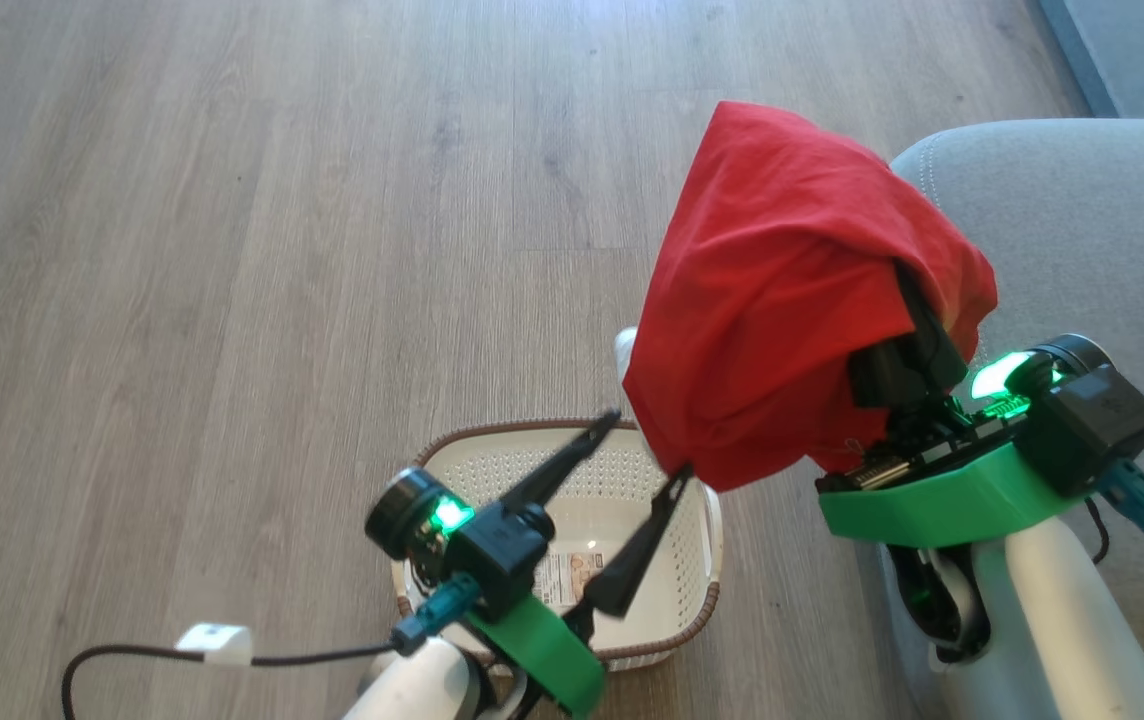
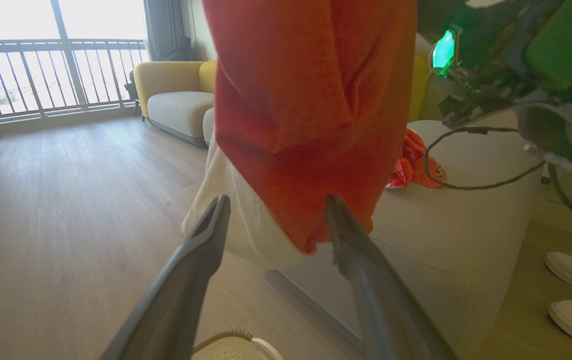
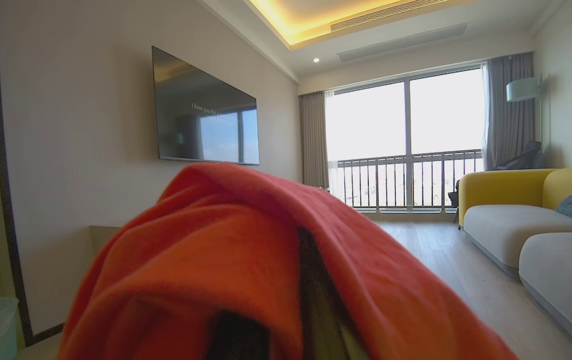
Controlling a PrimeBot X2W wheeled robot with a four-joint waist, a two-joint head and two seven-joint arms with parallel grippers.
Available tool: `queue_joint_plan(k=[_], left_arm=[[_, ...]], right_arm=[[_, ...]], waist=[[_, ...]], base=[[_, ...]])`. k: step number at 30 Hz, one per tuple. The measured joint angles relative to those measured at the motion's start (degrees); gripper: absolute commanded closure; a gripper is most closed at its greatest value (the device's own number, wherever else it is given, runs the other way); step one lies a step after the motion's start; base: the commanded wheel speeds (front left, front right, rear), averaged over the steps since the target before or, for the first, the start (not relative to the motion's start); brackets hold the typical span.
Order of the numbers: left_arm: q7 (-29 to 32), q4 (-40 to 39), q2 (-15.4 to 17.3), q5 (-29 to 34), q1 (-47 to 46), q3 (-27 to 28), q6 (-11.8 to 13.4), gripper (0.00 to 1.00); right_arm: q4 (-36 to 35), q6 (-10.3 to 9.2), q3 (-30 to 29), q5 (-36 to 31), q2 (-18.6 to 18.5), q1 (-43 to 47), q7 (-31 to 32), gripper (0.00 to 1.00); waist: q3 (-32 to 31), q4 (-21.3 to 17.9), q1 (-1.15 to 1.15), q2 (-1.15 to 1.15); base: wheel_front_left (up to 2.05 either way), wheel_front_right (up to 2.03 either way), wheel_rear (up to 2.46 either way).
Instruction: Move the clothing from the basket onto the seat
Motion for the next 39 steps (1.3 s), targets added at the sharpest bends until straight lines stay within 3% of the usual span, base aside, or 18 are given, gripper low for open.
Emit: queue_joint_plan(k=[13, 39], left_arm=[[0.02, 6.05, 1.29, 1.46, 2.23, -0.26, 0.00, 0.00], [0.02, 6.66, 2.03, 0.83, 5.43, -0.74, 0.00, 0.00]], right_arm=[[-0.31, 0.00, -1.59, 0.00, -0.16, 0.01, 0.00, 1.00], [-0.81, 0.00, -2.71, 0.41, -0.34, 1.31, 0.00, 1.00]], waist=[[0.37, -0.75, 0.00, 0.00], [-0.58, -2.56, 0.00, 0.00]], base=[[0.00, 0.00, 0.00], [0.00, 0.00, 0.00]])
